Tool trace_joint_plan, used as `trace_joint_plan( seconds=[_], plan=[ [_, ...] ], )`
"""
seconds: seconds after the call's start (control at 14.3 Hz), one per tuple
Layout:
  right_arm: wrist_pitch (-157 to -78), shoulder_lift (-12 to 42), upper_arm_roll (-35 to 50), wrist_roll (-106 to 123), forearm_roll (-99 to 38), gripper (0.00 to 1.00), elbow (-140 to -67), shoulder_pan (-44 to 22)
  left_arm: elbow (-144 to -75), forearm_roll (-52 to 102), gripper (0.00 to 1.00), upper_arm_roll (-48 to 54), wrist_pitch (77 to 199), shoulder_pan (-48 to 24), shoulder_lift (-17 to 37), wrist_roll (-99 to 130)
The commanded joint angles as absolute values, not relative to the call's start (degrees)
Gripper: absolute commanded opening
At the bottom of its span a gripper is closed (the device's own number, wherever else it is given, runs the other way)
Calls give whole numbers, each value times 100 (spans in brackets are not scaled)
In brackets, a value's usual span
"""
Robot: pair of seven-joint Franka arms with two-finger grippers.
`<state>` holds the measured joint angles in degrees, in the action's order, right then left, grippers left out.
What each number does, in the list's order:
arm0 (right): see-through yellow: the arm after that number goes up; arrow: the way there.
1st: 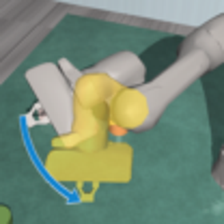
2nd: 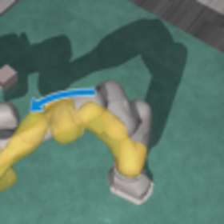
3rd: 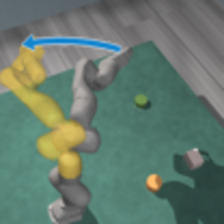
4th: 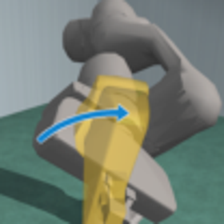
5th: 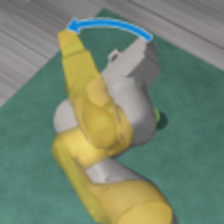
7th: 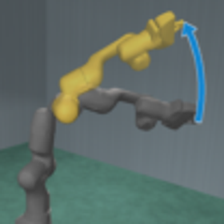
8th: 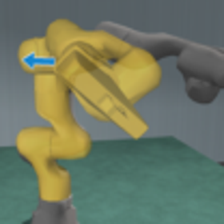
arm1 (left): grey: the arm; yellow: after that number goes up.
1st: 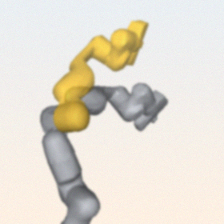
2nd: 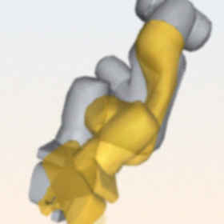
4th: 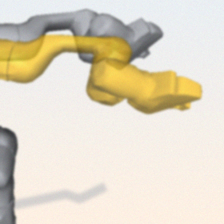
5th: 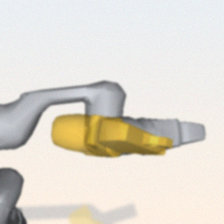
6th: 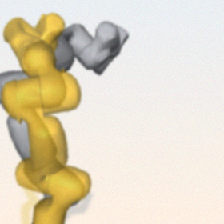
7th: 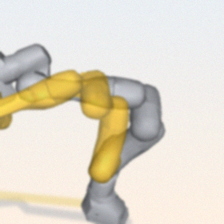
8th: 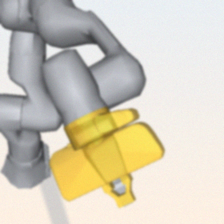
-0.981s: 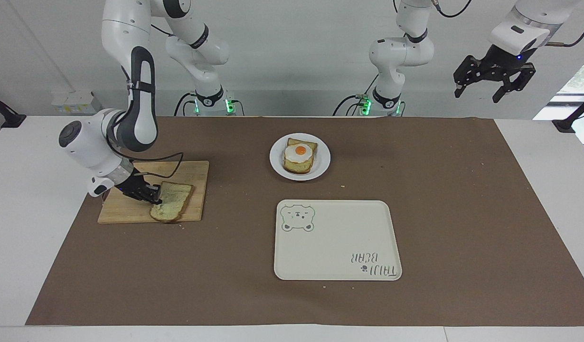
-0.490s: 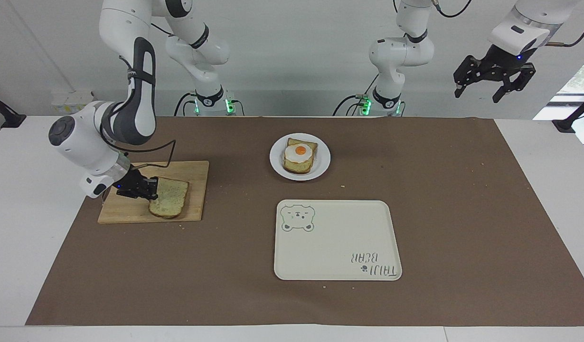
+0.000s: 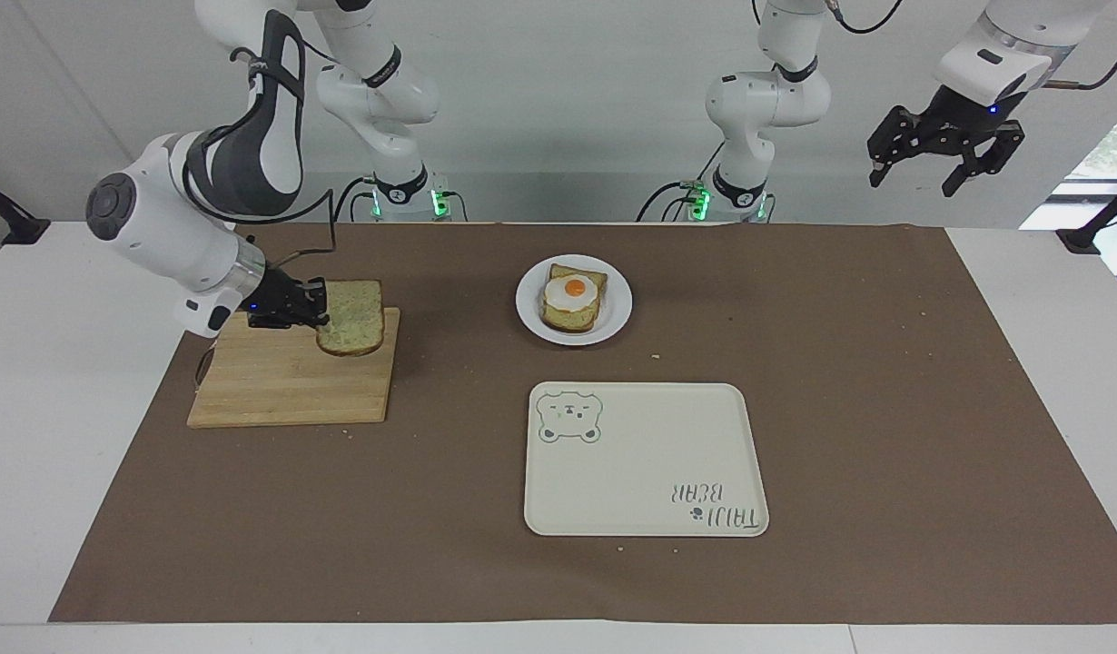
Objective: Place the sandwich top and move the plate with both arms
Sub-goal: 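Lift the bread slice with the right gripper toward the white plate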
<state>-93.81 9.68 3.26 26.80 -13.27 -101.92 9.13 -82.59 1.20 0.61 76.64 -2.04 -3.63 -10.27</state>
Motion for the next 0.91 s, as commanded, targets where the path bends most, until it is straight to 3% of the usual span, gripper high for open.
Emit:
trace_joint_plan(
  seconds=[0.0,0.21,0.84],
  plan=[
    [-9290,853,431,2454,-1441,0,-10379,643,-8367,88,100,97,7655,-167,-457,-976],
    [-9456,651,439,1629,-1459,0,-10722,20,-8367,88,100,97,7655,-167,-457,-976],
    [-11169,378,439,-412,-1731,0,-11487,-1984,-8367,88,100,97,7655,-167,-457,-976]
  ],
)
